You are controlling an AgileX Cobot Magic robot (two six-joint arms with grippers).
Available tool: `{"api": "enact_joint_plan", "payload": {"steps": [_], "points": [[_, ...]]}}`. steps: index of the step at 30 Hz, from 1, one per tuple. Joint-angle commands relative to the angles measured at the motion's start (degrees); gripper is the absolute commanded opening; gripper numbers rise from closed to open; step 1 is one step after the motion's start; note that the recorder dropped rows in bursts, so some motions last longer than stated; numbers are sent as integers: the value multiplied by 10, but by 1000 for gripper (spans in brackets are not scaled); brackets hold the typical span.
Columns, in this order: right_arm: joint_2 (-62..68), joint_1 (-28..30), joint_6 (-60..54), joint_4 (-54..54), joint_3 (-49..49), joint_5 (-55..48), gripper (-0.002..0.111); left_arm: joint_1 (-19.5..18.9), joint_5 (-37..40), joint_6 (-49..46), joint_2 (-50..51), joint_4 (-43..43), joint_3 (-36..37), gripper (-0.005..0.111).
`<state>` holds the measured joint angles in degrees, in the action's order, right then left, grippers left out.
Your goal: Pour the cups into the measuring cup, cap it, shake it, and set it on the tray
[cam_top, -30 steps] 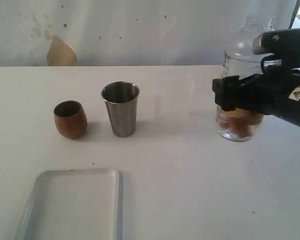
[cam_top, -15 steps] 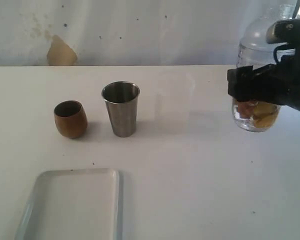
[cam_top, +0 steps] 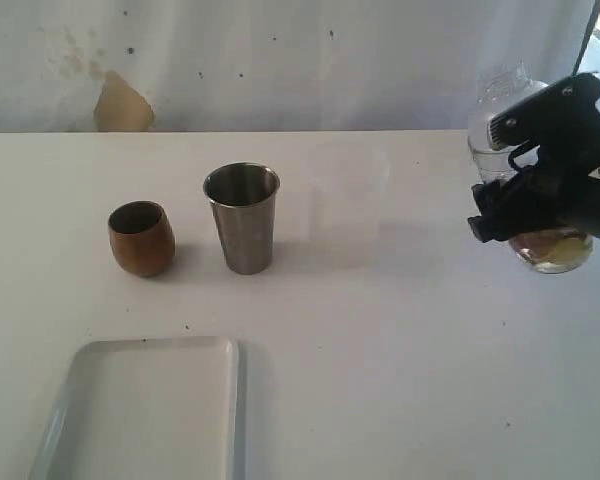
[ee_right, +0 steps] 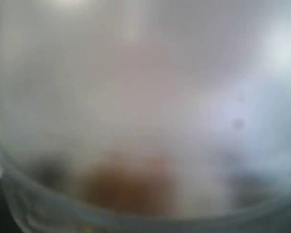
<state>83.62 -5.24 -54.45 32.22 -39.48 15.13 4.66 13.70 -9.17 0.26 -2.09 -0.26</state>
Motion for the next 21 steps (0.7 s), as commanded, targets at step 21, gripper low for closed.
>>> {"api": "enact_joint_plan", "payload": {"steps": [21], "points": [[150, 1, -237, -79, -137, 69, 0, 1, -4, 1, -3, 4, 3, 0]]}}
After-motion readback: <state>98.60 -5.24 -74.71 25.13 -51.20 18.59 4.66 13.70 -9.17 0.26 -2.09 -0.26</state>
